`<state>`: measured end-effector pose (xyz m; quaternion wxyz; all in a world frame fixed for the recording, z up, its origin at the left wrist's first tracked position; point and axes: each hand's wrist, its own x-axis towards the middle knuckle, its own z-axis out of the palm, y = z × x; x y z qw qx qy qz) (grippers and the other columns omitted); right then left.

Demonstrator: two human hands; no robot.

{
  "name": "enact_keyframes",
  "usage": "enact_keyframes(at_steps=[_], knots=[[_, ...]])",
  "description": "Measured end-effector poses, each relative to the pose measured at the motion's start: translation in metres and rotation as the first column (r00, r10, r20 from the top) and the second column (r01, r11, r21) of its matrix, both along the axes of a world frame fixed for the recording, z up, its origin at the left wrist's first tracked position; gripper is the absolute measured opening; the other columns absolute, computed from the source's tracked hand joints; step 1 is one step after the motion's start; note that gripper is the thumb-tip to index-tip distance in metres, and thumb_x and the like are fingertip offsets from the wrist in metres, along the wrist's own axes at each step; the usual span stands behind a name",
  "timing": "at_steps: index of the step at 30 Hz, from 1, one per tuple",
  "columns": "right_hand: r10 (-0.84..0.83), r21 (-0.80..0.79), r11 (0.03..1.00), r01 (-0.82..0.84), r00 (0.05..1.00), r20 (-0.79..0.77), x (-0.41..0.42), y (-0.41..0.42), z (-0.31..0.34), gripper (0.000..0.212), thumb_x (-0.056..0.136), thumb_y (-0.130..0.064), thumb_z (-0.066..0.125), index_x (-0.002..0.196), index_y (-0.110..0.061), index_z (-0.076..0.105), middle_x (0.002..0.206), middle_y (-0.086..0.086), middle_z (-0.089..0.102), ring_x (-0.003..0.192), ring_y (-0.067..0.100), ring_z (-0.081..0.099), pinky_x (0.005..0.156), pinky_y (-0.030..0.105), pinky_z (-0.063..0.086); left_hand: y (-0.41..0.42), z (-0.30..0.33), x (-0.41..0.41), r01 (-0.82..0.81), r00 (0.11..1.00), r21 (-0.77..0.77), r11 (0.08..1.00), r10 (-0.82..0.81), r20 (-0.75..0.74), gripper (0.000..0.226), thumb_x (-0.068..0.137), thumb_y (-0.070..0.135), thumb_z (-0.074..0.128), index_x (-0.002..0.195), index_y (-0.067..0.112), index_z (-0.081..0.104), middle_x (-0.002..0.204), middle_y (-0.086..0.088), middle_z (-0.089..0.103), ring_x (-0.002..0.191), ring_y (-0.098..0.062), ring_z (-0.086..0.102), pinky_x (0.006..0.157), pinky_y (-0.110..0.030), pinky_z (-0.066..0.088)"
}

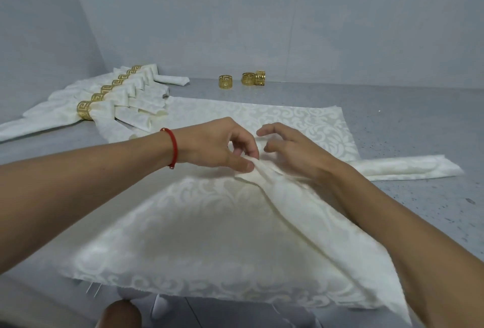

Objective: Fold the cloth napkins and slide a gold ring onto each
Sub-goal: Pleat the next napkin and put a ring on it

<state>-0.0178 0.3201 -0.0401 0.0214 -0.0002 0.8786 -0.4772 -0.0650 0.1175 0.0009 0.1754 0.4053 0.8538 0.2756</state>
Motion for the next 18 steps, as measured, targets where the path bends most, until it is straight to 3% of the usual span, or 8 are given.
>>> enact_keyframes(at_steps=[3,4,6,8,10,13,16,18], knots=[[0.031,-0.017,0.999,-0.031,0.999,-0.023,0.000,0.007,0.008,0.026,0.095,-0.017,0.059,0.117,-0.024,0.069,0.122,-0.009,0.066,0.112,0.005,0.060,0.091,0.020,0.045,0.001,-0.007,-0.003,-0.013,0.995,-0.027,1.000,0.016,0.101,0.007,0.088,0.022,0.076,0.094,0.026,0.076,0.066,0.008,0.065,0.064,-0.008,0.058,0.070,-0.023,0.045],[0.035,0.035,0.999,-0.033,0.999,-0.038,0.003,0.012,0.011,0.020,0.096,-0.015,0.060,0.111,-0.020,0.072,0.111,-0.009,0.070,0.101,0.005,0.063,0.084,0.018,0.046,0.003,-0.008,-0.003,-0.025,0.992,-0.029,0.999,0.029,0.120,0.007,0.088,0.021,0.076,0.094,0.025,0.077,0.065,0.009,0.065,0.065,-0.008,0.059,0.070,-0.023,0.045],[0.055,0.307,0.951,-0.037,0.997,-0.050,0.009,0.024,0.022,0.011,0.092,-0.026,0.063,0.092,-0.022,0.074,0.089,-0.012,0.073,0.085,0.007,0.065,0.077,0.023,0.049,0.006,-0.007,-0.003,-0.062,0.989,-0.035,0.997,0.066,0.131,0.007,0.087,0.019,0.075,0.093,0.024,0.077,0.066,0.009,0.067,0.062,-0.007,0.059,0.066,-0.022,0.045],[0.038,0.606,0.790,-0.086,0.995,0.091,0.016,0.036,0.038,0.020,0.086,-0.045,0.062,0.085,-0.027,0.070,0.086,-0.014,0.070,0.086,0.010,0.064,0.081,0.030,0.052,0.008,-0.006,-0.002,-0.084,0.986,-0.041,0.996,0.089,0.142,0.007,0.087,0.017,0.074,0.092,0.022,0.077,0.068,0.010,0.067,0.060,-0.007,0.057,0.063,-0.022,0.044],[-0.035,0.715,0.677,-0.173,0.963,0.267,0.024,0.045,0.053,0.028,0.085,-0.058,0.060,0.091,-0.032,0.069,0.100,-0.017,0.067,0.098,0.011,0.063,0.095,0.036,0.051,0.010,-0.005,-0.001,-0.090,0.982,-0.060,0.994,0.099,0.160,0.007,0.088,0.018,0.072,0.092,0.021,0.077,0.069,0.006,0.067,0.059,-0.008,0.055,0.062,-0.021,0.043],[-0.071,0.711,0.663,-0.235,0.925,0.373,0.026,0.051,0.063,0.027,0.086,-0.056,0.065,0.096,-0.031,0.071,0.106,-0.011,0.068,0.100,0.015,0.066,0.098,0.038,0.054,0.012,-0.006,0.001,-0.106,0.986,-0.054,0.993,0.112,0.127,0.018,0.087,0.040,0.074,0.085,0.022,0.078,0.067,0.000,0.067,0.057,-0.006,0.055,0.060,-0.016,0.045],[-0.077,0.604,0.766,-0.220,0.902,0.426,0.024,0.051,0.067,0.031,0.089,-0.050,0.068,0.094,-0.020,0.071,0.095,-0.005,0.066,0.087,0.016,0.064,0.088,0.035,0.055,0.013,-0.012,0.003,-0.121,0.990,0.031,0.992,0.118,0.078,0.028,0.086,0.047,0.074,0.080,0.020,0.078,0.060,0.007,0.063,0.054,-0.003,0.052,0.054,-0.011,0.041],[-0.093,0.555,0.808,-0.200,0.886,0.455,0.025,0.050,0.072,0.030,0.091,-0.047,0.068,0.095,-0.018,0.072,0.095,-0.003,0.065,0.090,0.016,0.063,0.091,0.036,0.054,0.014,-0.016,0.003,-0.134,0.990,0.047,0.990,0.131,0.060,0.027,0.085,0.046,0.075,0.080,0.020,0.078,0.061,0.008,0.063,0.056,-0.003,0.053,0.055,-0.012,0.041]])
